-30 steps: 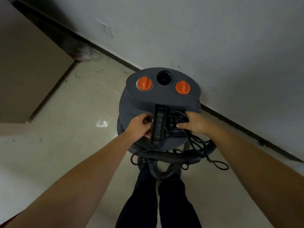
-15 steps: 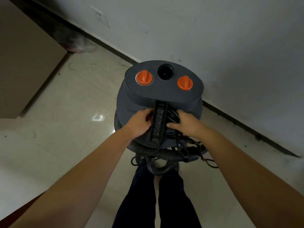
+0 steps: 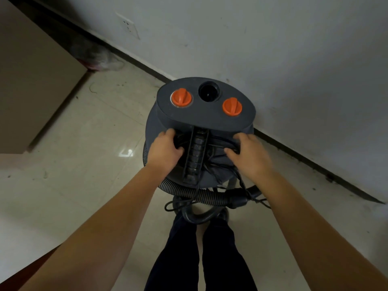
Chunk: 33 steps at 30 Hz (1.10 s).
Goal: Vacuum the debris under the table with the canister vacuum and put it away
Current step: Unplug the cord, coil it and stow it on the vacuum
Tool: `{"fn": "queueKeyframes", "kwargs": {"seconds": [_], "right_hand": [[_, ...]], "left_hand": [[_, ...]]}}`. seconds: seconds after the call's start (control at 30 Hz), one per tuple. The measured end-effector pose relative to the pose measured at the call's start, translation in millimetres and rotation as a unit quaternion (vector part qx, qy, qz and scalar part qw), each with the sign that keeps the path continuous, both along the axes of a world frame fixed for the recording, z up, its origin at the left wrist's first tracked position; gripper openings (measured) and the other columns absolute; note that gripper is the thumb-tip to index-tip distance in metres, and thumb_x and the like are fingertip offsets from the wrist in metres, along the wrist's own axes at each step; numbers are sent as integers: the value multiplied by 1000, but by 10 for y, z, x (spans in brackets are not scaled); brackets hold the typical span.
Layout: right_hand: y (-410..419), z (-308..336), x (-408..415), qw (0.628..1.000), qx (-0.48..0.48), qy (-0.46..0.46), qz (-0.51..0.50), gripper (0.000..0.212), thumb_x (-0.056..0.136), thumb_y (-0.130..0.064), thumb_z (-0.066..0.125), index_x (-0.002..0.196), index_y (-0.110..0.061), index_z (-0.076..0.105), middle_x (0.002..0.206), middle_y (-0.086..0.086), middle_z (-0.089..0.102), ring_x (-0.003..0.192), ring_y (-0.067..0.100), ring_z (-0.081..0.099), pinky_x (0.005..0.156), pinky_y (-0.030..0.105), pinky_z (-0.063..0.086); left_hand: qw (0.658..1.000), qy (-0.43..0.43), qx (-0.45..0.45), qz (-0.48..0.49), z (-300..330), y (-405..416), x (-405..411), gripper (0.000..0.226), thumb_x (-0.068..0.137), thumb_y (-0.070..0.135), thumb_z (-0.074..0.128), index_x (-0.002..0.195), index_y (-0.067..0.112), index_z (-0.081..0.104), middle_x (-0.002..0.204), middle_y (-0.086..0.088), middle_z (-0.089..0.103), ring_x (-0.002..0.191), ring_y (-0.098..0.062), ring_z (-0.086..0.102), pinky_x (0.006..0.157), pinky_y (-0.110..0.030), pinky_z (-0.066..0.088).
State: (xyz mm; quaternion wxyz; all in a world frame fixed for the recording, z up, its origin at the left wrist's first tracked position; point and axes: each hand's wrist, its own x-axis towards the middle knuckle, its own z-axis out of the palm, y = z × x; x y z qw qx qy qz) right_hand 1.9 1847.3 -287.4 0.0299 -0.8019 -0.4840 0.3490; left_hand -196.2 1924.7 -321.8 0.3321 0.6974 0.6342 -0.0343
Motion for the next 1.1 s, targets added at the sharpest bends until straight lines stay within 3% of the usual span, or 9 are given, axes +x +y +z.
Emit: {"fn": "queueKeyframes", "kwargs": {"seconds": [0.1, 0.2, 0.33, 0.43, 0.57, 0.67, 0.77, 0.87, 1.1], "right_hand": [[-63, 82, -241, 989, 148, -20, -4, 27, 93, -21, 56, 114, -6, 63, 115, 12, 61, 110, 31, 56, 92, 46, 47], [-103, 19, -604, 995, 95, 28, 9, 35, 95, -32, 53, 118, -6, 61, 116, 12, 59, 111, 30, 55, 92, 45, 47], [64, -103, -870, 978, 19, 156, -135, 44, 98, -41, 45, 118, -3, 53, 118, 15, 59, 112, 32, 55, 87, 38, 47], [241, -154, -824, 958, -7, 206, -200, 42, 103, -33, 36, 119, 2, 52, 123, 18, 57, 115, 34, 54, 87, 34, 40], [206, -160, -747, 965, -2, 201, -167, 30, 104, -27, 32, 86, -7, 45, 86, 4, 49, 82, 23, 49, 71, 29, 32], [72, -158, -708, 970, 5, 192, -150, 29, 105, -27, 31, 87, -7, 42, 76, -2, 42, 64, 10, 41, 58, 32, 30], [-137, -161, -565, 979, 0, 174, -101, 32, 105, -27, 31, 81, -8, 41, 73, -1, 41, 61, 7, 37, 48, 22, 26], [-412, -151, -360, 986, -10, 159, -44, 33, 105, -28, 30, 79, -9, 39, 73, 0, 40, 60, 10, 37, 49, 27, 25], [-1238, -218, 189, 986, 2, 163, 29, 28, 105, -30, 24, 93, -9, 38, 76, 0, 42, 78, 25, 48, 67, 35, 36]], "left_hand": [[997, 72, 29, -6, 1, 29, -194, 46, 81, 31, 64, 122, 13, 55, 121, -11, 53, 114, -31, 49, 88, -40, 42], [992, 97, 68, 38, -85, -65, -312, 51, 77, 34, 66, 121, 11, 53, 135, -13, 41, 127, -33, 35, 103, -46, 30], [966, -139, -69, 208, -298, -92, -405, 100, 71, 29, 71, 151, 23, 11, 157, -10, 7, 144, -29, 13, 116, -45, 21], [921, -238, -147, 270, -448, -48, -462, 111, 58, 42, 73, 143, 51, 2, 152, -4, 26, 136, -29, 34, 106, -54, 38], [910, -264, -150, 282, -596, -113, -479, 107, 58, 41, 77, 137, 57, 8, 148, -2, 32, 133, -29, 39, 102, -56, 41], [912, -249, -154, 288, -570, -271, -426, 111, 54, 47, 77, 138, 54, 3, 150, -2, 30, 134, -30, 37, 102, -56, 41], [904, -223, -186, 313, -485, -584, -328, 117, 49, 55, 77, 135, 58, -3, 150, 2, 27, 132, -32, 38, 87, -61, 50], [889, -218, -200, 350, -440, -1022, -153, 122, 49, 60, 78, 134, 60, -9, 152, 5, 22, 134, -32, 35, 75, -61, 54], [845, -230, -182, 448, -467, -2184, 573, 117, 78, 43, 73, 142, 46, -26, 156, -4, 7, 138, -37, 27, 83, -51, 54]]}}
